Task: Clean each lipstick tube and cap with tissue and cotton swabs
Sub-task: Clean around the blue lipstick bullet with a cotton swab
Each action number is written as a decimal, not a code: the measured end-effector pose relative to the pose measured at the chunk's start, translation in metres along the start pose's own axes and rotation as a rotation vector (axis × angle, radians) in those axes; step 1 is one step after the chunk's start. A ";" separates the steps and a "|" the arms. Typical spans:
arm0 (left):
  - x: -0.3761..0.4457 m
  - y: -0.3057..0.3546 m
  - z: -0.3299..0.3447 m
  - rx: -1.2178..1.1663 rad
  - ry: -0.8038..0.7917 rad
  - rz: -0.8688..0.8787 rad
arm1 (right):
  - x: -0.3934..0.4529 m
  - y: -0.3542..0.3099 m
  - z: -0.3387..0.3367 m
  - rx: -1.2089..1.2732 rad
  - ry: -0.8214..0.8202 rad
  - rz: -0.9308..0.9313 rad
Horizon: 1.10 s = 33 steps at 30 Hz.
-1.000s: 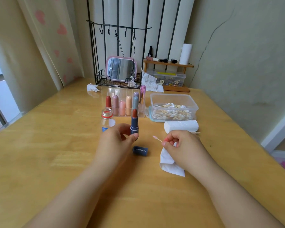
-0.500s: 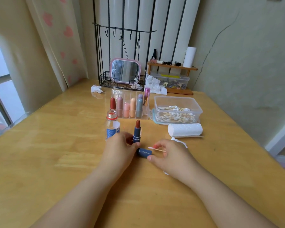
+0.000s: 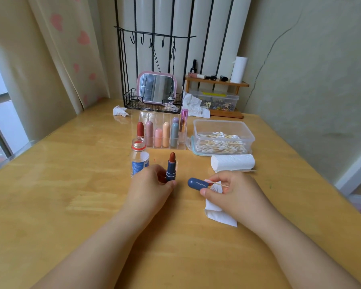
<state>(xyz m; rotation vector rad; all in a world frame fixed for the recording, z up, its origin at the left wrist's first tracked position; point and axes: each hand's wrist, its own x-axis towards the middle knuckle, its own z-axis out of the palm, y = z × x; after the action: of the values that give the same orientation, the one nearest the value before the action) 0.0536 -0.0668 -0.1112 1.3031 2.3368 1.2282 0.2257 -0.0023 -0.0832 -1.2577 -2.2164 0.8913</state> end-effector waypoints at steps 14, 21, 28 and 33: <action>-0.009 0.012 -0.010 0.035 0.001 -0.090 | -0.012 0.006 -0.005 0.138 0.064 -0.031; -0.034 0.046 -0.020 -0.212 -0.138 -0.063 | -0.018 -0.002 -0.012 0.120 0.009 -0.110; -0.033 0.044 -0.019 -0.710 -0.409 -0.142 | -0.025 -0.009 -0.018 0.194 -0.039 -0.182; -0.030 0.047 -0.026 -1.005 -0.406 -0.283 | -0.028 -0.014 -0.035 0.136 -0.055 -0.198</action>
<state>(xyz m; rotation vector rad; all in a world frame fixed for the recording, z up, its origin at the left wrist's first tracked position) 0.0862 -0.0922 -0.0663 0.7252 1.2365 1.5225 0.2537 -0.0207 -0.0508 -0.9439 -2.2340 0.9896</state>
